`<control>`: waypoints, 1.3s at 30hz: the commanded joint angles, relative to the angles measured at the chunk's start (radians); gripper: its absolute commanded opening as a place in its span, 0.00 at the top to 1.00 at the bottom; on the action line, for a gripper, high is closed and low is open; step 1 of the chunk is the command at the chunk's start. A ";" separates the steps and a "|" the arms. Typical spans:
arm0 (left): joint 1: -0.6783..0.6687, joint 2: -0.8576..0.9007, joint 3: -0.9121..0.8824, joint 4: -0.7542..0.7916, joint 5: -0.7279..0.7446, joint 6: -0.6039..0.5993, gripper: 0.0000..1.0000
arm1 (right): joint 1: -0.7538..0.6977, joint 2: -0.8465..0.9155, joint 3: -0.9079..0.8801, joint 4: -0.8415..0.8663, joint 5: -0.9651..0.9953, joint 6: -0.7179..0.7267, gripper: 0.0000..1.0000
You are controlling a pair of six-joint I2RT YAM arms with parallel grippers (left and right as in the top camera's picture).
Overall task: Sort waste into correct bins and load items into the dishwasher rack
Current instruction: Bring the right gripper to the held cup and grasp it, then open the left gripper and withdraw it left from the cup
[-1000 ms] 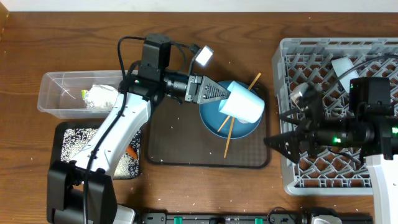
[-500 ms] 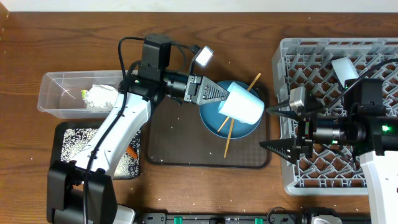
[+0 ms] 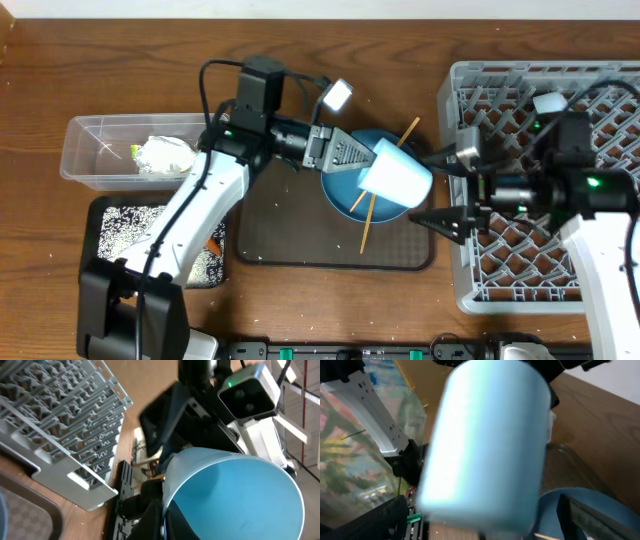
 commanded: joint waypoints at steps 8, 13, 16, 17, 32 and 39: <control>-0.010 -0.008 0.002 0.005 0.027 -0.005 0.94 | 0.070 0.048 -0.006 0.108 -0.040 0.164 0.40; -0.010 -0.008 -0.002 0.005 0.027 0.015 0.94 | 0.070 0.048 -0.006 0.115 -0.040 0.191 0.53; -0.010 -0.008 -0.007 0.001 0.027 0.016 0.94 | 0.069 0.048 -0.006 0.143 -0.040 0.230 0.56; -0.010 -0.008 -0.008 -0.002 0.027 0.018 0.94 | 0.069 0.048 -0.006 0.155 -0.039 0.245 0.57; -0.011 -0.008 -0.131 -0.010 0.018 0.063 0.94 | 0.044 0.048 -0.006 0.268 0.015 0.415 0.63; 0.006 -0.008 -0.138 0.012 -0.020 0.063 0.87 | 0.043 0.048 -0.005 0.290 0.129 0.513 0.69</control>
